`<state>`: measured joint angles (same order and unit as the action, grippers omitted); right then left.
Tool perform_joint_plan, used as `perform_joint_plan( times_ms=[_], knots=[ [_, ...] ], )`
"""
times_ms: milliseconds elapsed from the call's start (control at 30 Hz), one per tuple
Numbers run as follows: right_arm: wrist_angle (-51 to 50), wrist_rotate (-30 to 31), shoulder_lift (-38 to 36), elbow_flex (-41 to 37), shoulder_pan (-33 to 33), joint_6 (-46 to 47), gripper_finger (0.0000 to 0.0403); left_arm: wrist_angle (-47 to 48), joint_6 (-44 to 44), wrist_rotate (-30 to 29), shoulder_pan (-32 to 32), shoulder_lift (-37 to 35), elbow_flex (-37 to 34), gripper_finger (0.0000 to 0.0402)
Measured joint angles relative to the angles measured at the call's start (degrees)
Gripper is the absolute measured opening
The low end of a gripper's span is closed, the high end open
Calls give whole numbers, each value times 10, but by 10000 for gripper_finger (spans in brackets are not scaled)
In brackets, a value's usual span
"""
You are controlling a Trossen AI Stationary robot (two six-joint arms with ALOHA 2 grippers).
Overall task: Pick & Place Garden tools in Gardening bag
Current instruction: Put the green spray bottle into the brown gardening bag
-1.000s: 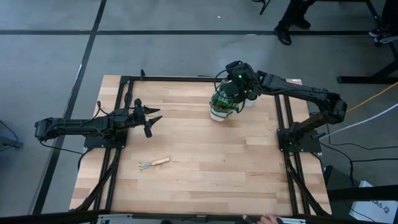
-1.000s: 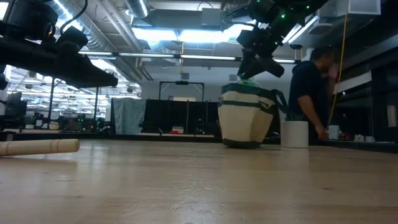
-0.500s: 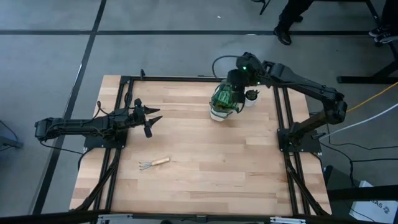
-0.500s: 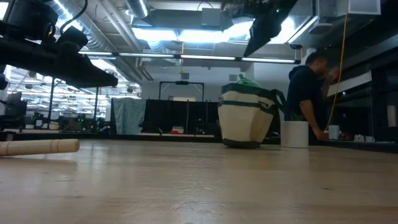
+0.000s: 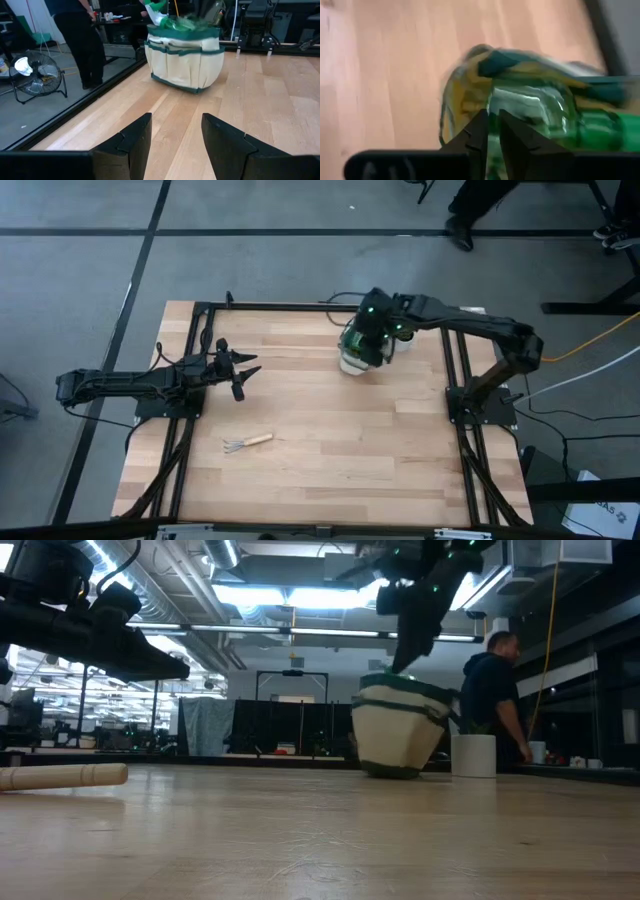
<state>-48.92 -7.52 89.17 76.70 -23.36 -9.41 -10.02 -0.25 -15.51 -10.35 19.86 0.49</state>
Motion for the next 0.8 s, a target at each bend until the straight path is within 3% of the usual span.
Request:
perform_joint_plan(
  times_ms=[233,400,800],
  knots=[
    [0,9,50,-3,2,0,48,0,0,0,0,0,0,169],
    [-12,10,45,4,3,2,48,0,0,0,0,0,0,169],
    [-164,15,21,164,-14,-1,47,0,0,0,0,0,0,169]
  ],
)
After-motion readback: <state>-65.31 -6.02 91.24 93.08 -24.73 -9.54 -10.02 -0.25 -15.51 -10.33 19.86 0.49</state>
